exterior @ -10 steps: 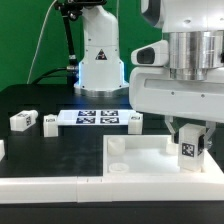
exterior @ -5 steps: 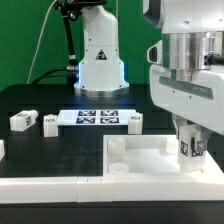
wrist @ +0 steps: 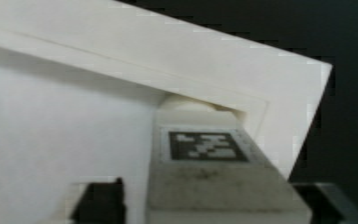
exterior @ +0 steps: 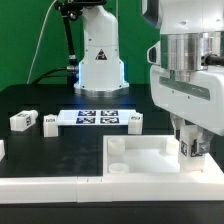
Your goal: Assemble one leg
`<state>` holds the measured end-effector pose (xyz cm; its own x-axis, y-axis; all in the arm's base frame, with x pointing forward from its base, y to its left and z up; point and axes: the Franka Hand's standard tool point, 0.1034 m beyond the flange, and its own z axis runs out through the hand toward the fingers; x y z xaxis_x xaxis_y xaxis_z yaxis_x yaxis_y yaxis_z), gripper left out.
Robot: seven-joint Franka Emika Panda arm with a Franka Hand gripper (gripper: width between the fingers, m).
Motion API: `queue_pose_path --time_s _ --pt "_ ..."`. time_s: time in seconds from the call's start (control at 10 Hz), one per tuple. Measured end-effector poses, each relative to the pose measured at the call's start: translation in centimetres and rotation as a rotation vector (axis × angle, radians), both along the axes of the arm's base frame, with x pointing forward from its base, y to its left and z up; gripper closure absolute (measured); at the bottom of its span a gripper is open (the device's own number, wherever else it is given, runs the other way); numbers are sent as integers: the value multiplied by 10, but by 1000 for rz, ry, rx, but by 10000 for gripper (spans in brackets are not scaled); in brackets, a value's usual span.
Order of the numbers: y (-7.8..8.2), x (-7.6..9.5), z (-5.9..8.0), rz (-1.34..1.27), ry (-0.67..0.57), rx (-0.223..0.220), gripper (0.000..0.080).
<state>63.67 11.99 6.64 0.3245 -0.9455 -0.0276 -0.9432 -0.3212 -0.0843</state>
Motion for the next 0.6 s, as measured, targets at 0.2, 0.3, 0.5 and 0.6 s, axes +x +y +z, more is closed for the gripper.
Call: queue_pose_path --time_s 0.2,0.3,0.5,0.6 --pt "1 0 0 260 -13 -18 172" --pt "1 0 0 361 -18 -25 154" --pt "4 -1 0 618 -26 -61 151" --pt "6 -1 0 719 -26 -76 151"
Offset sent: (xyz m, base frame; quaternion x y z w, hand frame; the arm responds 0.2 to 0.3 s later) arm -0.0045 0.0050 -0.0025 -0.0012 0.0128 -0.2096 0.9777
